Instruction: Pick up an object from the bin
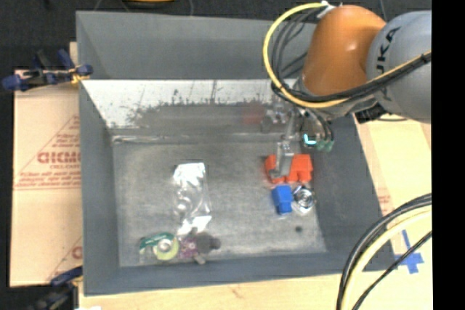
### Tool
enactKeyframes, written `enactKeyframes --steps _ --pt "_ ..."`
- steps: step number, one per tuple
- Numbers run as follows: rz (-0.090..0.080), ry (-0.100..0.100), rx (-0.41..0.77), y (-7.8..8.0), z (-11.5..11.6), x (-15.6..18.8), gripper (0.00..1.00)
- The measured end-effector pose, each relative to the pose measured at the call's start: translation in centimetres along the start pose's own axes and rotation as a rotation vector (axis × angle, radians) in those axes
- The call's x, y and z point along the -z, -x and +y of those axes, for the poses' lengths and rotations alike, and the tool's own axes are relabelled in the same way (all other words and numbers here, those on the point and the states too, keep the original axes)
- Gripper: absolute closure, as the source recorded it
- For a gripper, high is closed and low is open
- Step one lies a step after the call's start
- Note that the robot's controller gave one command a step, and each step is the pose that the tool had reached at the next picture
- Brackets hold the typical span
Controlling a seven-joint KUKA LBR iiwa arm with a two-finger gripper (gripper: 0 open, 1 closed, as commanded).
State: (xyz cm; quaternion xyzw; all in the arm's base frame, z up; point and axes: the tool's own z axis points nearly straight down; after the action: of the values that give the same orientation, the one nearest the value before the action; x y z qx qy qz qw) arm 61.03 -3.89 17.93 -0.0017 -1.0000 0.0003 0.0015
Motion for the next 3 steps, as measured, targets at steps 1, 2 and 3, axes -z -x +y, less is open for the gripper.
enactKeyframes --steps 1,2,3 --pt "-0.004 -0.002 0.215 0.2 -5.5 -10.6 0.00" --pt "-0.013 -0.002 0.217 0.5 -5.4 -10.2 1.00" --pt "-0.018 -0.006 0.227 2.7 -8.1 2.0 1.00"
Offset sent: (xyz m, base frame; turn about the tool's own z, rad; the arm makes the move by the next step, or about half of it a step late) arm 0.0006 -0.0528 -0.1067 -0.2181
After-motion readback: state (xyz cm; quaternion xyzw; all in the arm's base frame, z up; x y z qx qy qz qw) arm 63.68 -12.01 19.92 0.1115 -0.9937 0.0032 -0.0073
